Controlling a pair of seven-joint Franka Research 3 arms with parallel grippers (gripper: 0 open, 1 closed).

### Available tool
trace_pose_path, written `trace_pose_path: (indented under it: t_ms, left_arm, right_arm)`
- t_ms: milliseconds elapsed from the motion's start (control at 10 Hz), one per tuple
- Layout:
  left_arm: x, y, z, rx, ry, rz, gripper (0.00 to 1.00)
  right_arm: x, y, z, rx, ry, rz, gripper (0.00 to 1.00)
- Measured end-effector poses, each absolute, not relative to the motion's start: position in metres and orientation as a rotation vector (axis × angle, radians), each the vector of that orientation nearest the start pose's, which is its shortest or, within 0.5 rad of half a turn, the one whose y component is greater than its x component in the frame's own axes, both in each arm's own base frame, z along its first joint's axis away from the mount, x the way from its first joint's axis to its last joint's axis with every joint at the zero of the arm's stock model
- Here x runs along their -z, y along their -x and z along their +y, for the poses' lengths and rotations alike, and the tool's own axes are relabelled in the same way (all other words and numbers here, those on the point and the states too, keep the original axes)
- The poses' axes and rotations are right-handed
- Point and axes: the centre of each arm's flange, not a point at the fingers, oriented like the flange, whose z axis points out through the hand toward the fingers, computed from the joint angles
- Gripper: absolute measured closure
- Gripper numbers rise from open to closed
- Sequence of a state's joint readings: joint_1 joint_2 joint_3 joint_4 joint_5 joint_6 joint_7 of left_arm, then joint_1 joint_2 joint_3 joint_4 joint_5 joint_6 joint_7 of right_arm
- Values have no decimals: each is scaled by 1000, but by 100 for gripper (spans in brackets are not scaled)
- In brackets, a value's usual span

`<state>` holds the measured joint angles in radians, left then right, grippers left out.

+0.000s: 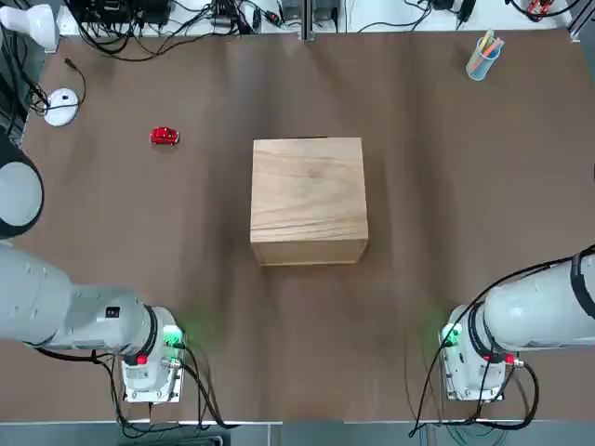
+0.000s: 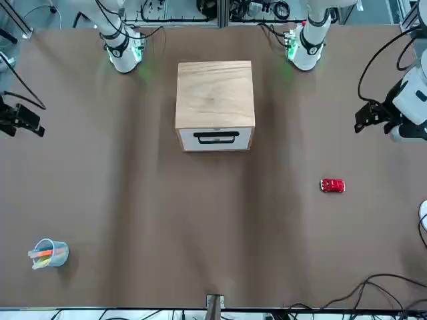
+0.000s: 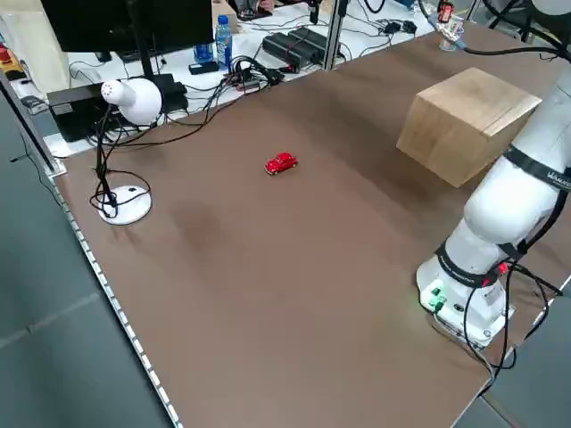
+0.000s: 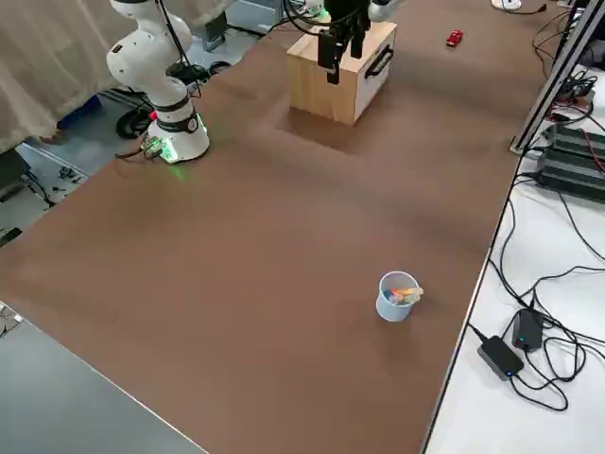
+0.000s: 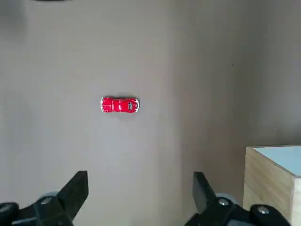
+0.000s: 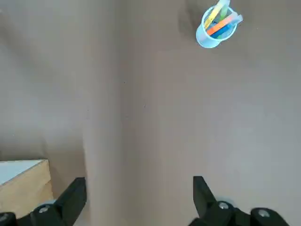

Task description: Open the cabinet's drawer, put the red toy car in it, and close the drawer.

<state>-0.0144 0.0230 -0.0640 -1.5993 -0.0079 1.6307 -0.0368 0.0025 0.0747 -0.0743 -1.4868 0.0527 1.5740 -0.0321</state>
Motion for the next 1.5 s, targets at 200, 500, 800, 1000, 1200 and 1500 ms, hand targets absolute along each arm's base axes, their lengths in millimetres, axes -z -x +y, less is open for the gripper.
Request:
trace_pose_path:
  t_ms: [200, 500, 800, 1000, 1200, 1500]
  left_arm:
    - [-603, -564, -45, 4, 3151, 46, 5]
    - [-597, -563, -50, -18, 3150, 18, 5]
    - [-581, -552, -114, -72, 3142, -90, 5]
    - [-557, -539, -164, -146, 3128, -4, 11]
    - [-533, -527, -211, -220, 3114, 122, 32]
    - [-500, -506, -275, -314, 3088, 179, 79]
  right_arm:
    - [-616, -581, -28, 6, 3095, 44, 0]
    - [-603, -587, -10, -30, 3095, -9, 0]
    - [-564, -601, 46, -138, 3090, -186, 0]
    - [-526, -609, 94, -232, 3069, -294, 0]
    - [-488, -617, 137, -308, 2937, -319, 0]
    - [-441, -642, 187, -365, 2787, -351, 0]
